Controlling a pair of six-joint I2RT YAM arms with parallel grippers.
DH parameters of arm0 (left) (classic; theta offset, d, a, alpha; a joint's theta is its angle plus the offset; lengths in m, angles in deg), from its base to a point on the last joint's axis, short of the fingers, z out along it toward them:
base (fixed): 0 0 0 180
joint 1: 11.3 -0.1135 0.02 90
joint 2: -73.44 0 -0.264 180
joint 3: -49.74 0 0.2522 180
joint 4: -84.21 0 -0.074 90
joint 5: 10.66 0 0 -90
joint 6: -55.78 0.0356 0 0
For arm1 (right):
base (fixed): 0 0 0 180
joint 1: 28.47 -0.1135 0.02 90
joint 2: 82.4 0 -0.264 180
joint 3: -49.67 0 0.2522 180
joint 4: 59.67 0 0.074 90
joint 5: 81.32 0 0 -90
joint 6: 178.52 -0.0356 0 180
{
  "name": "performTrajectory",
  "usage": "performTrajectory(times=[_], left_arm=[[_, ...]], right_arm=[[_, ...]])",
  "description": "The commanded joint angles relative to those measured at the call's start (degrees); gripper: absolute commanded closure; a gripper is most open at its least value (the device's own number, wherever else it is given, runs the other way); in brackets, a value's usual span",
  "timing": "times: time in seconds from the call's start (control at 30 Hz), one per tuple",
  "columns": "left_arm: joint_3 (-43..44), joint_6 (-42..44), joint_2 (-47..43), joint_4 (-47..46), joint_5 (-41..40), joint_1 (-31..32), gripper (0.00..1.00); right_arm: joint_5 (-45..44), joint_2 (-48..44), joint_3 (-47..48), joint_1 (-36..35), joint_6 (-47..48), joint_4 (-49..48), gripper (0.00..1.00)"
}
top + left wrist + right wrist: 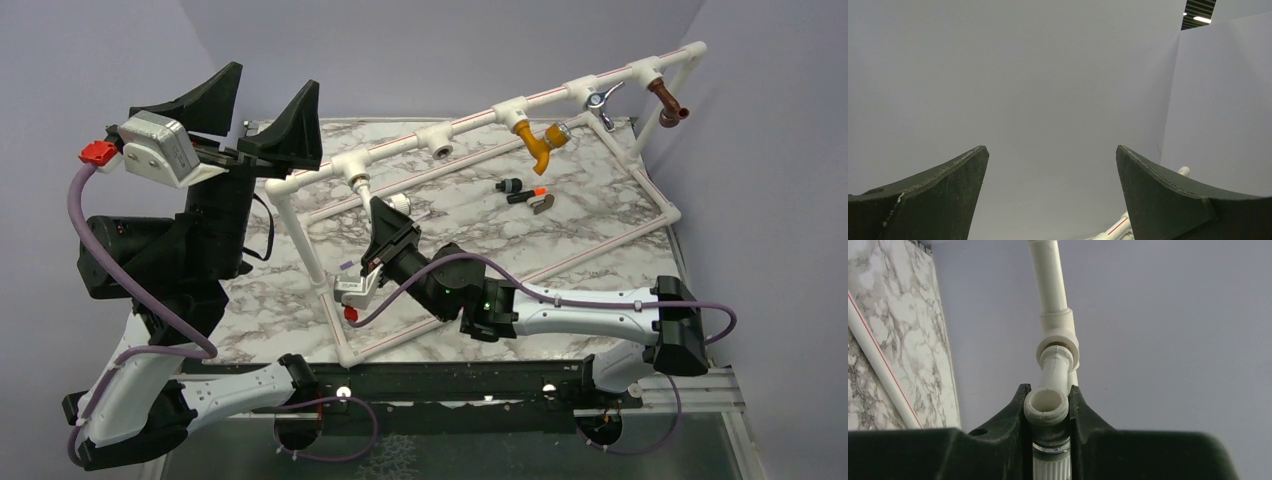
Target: Install the water faucets
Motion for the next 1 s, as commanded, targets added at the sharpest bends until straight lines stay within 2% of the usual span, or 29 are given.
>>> performTrajectory(times=[0.0, 0.33, 0.6, 0.97], left_arm=[[1.1, 0.9, -0.2, -0.1, -1.4, 0.5, 0.01], [1.2, 1.0, -0.5, -0.2, -1.5, 0.5, 0.01], [1.1, 1.1, -0.8, -0.2, -1.6, 0.7, 0.01], [1.1, 0.8, -1.1, -0.2, -1.6, 0.9, 0.01]], right_arm=[[-1.6, 1.4, 0.7, 0.4, -4.0, -3.8, 0.99], [-4.6, 5.7, -2.0, 0.4, -18.1, -19.8, 0.99], [-11.1, 9.7, -1.5, -0.3, -32.1, -35.3, 0.99], [-17.3, 7.3, -2.6, -0.6, -68.1, -40.9, 1.0]])
